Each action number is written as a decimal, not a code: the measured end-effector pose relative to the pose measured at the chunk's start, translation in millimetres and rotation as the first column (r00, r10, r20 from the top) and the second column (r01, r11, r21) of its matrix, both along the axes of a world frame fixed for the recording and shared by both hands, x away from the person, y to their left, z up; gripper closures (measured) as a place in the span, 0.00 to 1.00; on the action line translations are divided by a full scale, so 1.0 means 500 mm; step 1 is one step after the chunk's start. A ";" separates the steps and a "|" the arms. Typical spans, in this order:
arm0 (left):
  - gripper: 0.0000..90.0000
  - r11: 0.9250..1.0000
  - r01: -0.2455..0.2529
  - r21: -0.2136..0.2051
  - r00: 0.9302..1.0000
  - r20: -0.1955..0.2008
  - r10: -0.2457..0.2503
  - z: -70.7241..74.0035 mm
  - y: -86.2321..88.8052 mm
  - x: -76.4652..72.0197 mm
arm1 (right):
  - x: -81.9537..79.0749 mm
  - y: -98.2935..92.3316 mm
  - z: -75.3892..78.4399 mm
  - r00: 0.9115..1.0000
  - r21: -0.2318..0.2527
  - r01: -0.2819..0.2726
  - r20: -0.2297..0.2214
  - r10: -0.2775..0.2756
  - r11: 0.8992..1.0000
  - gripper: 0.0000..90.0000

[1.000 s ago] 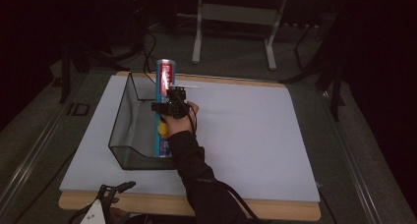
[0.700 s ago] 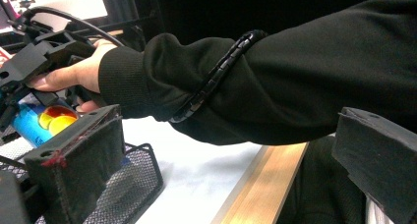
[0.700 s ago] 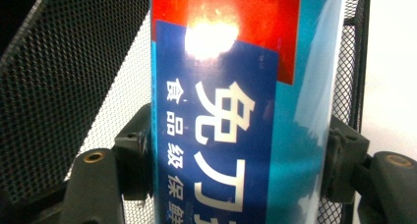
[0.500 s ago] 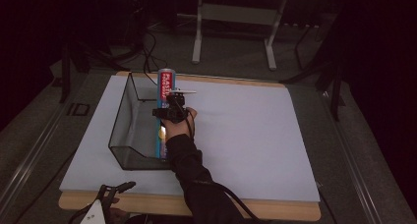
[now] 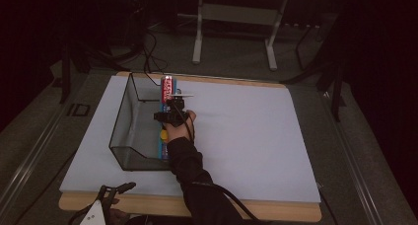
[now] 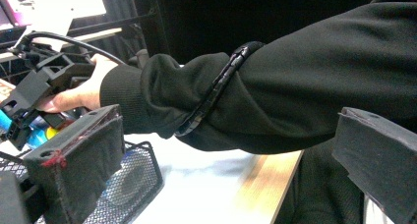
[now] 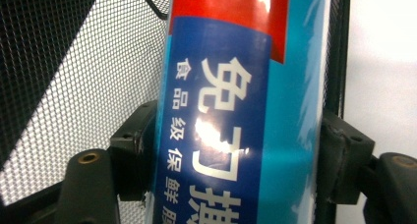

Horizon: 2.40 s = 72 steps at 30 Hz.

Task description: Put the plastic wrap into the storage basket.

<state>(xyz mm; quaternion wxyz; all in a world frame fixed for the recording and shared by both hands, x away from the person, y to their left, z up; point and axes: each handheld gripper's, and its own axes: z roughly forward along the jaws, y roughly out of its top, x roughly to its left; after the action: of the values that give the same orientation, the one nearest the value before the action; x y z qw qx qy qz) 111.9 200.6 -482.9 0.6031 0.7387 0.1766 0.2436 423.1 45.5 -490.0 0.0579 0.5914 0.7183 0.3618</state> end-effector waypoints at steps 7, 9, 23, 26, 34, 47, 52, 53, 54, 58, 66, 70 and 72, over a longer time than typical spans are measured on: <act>0.00 1.000 0.005 0.005 1.000 0.000 -0.005 0.000 -0.002 0.000 | -0.009 0.001 0.019 0.992 -0.098 -0.035 0.117 0.047 0.995 0.24; 0.00 1.000 0.003 0.005 1.000 -0.001 -0.003 0.000 -0.001 0.000 | -0.008 -0.007 0.032 0.988 -0.088 -0.062 0.132 0.073 0.994 0.20; 0.00 1.000 0.007 0.021 1.000 -0.018 -0.007 -0.003 -0.004 0.003 | -0.036 -0.097 0.077 0.943 -0.134 -0.203 0.239 0.230 0.970 0.15; 0.00 1.000 0.005 0.022 1.000 -0.016 -0.005 -0.004 -0.005 0.004 | -0.046 -0.148 0.089 0.936 -0.117 -0.215 0.258 0.239 0.970 0.15; 0.00 1.000 0.003 0.024 1.000 -0.016 -0.003 -0.005 -0.006 0.004 | -0.062 -0.226 0.097 0.928 -0.163 -0.220 0.268 0.257 0.962 0.15; 0.00 1.000 0.002 0.022 1.000 -0.018 -0.002 -0.004 -0.007 0.004 | -0.103 -0.324 0.078 0.922 -0.179 -0.235 0.269 0.277 0.955 0.15; 0.00 1.000 -0.001 0.024 1.000 -0.013 0.001 -0.004 -0.008 0.004 | -0.130 -0.359 0.064 0.919 -0.168 -0.262 0.257 0.299 0.950 0.15; 0.00 1.000 -0.001 0.024 1.000 -0.014 0.001 -0.004 -0.008 0.004 | -0.130 -0.359 0.064 0.919 -0.168 -0.262 0.257 0.299 0.950 0.15; 0.00 1.000 -0.002 0.025 1.000 -0.015 0.002 -0.004 -0.008 0.004 | -0.141 -0.370 0.057 0.917 -0.165 -0.275 0.251 0.309 0.947 0.15; 0.00 1.000 -0.001 0.025 1.000 -0.016 0.002 -0.004 -0.008 0.004 | -0.158 -0.386 0.049 0.915 -0.171 -0.275 0.254 0.312 0.946 0.16; 0.00 1.000 -0.001 0.025 1.000 -0.016 0.001 -0.004 -0.009 0.004 | -0.185 -0.428 0.033 0.912 -0.219 -0.276 0.247 0.327 0.936 0.15; 0.00 1.000 0.001 0.026 1.000 -0.018 0.000 -0.005 -0.009 0.004 | -0.205 -0.457 0.016 0.920 -0.231 -0.265 0.230 0.317 0.936 0.15; 0.00 1.000 0.001 0.027 1.000 -0.018 0.000 -0.005 -0.010 0.004 | -0.213 -0.466 0.012 0.922 -0.226 -0.269 0.221 0.318 0.936 0.15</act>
<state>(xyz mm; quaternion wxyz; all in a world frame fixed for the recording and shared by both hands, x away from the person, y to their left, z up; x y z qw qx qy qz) 114.2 195.6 -485.4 0.5916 0.7489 0.1785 0.2393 316.7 -187.6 -484.0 0.1510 0.4171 0.8171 0.3683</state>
